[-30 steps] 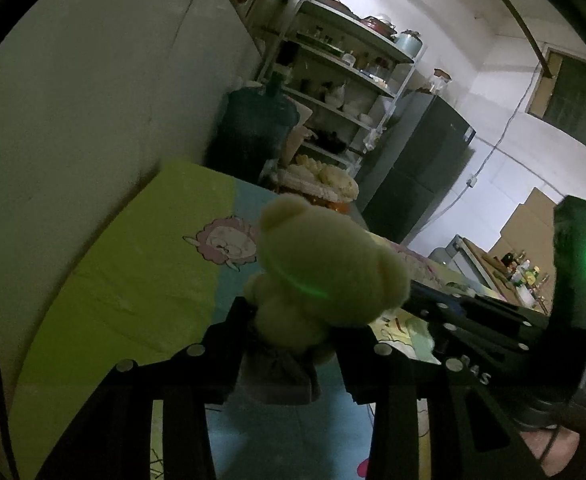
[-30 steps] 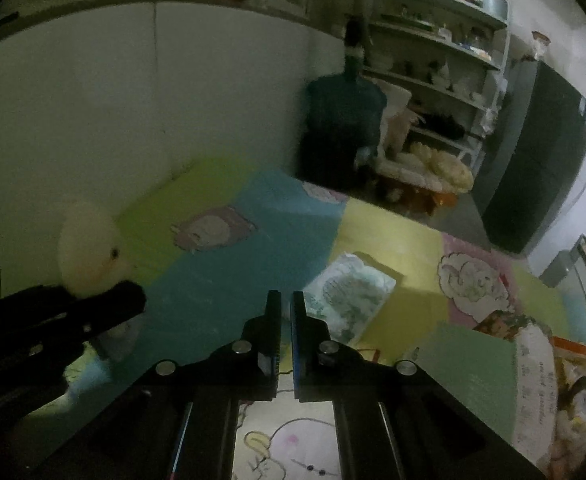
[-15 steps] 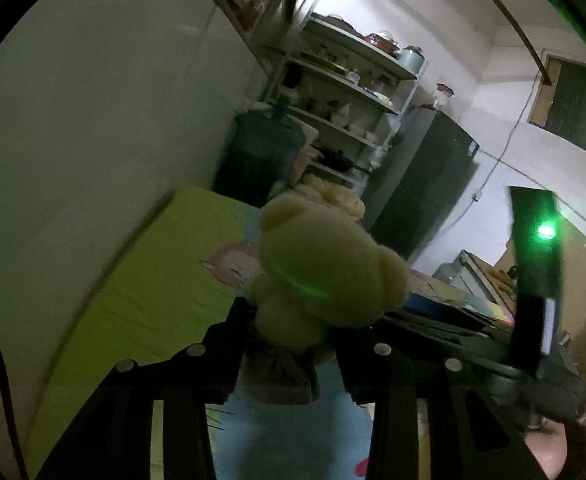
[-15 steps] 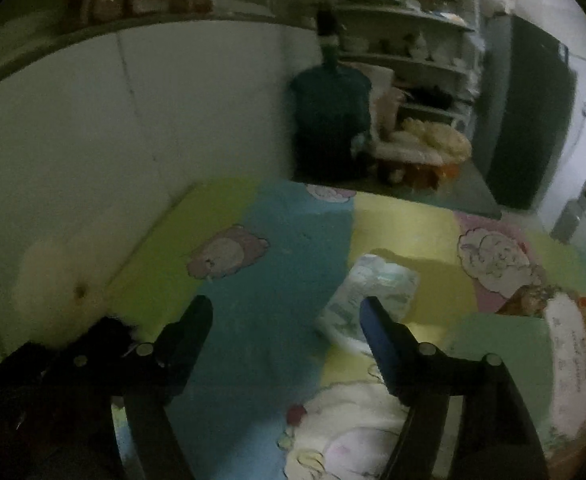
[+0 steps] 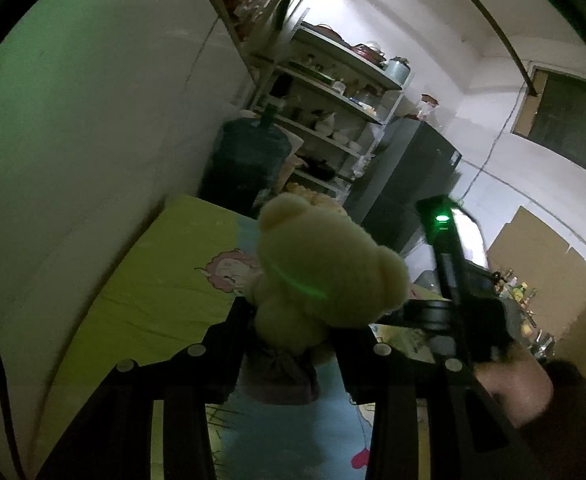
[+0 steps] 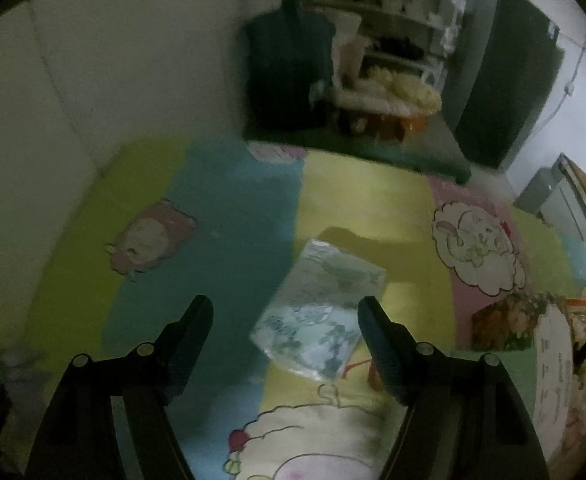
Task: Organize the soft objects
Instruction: 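Grasp the second green Flower tissue pack with the right tool while the left tool holds the bear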
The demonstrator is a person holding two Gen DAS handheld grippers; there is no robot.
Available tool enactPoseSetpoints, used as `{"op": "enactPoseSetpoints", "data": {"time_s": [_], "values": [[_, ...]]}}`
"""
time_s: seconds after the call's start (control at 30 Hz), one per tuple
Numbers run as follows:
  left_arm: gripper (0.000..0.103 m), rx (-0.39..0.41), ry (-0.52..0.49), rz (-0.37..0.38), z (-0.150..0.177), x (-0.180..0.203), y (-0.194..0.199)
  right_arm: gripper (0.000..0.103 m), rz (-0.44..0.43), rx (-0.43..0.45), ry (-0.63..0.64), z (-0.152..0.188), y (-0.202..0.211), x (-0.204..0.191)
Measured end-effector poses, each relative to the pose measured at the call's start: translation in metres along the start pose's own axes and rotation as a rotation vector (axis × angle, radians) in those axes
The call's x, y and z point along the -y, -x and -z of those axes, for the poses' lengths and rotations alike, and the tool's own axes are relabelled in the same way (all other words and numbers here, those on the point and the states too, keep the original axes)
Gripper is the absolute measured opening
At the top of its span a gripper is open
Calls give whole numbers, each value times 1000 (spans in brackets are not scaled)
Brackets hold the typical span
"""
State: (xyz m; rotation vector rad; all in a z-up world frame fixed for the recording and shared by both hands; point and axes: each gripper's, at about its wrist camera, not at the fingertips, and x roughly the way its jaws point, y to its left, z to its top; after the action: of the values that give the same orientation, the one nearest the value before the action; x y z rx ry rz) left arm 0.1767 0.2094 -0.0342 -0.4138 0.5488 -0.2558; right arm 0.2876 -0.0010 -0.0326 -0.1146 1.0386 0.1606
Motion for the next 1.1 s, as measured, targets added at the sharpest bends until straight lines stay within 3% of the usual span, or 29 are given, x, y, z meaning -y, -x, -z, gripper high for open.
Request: {"op": "enactPoseSetpoints", "data": {"time_s": [0.3,0.37,0.63,0.9,1.1], "values": [[41,1,-1,24,0,-2,0,76,83,-145,49,-17,-34,3],[41,0,-2,22,0,-2,0,70,110,-152,73,-17,-42,3],[41,-6,-5,5,-1,2,-1,50,108,-99,116,-13,-34,0],[41,6,-16,-25,0,9,5,45,1,-32,93,-9,-14,3],[41,23,-26,-46,1,19,11,45,-82,81,107,-1,22,1]]}}
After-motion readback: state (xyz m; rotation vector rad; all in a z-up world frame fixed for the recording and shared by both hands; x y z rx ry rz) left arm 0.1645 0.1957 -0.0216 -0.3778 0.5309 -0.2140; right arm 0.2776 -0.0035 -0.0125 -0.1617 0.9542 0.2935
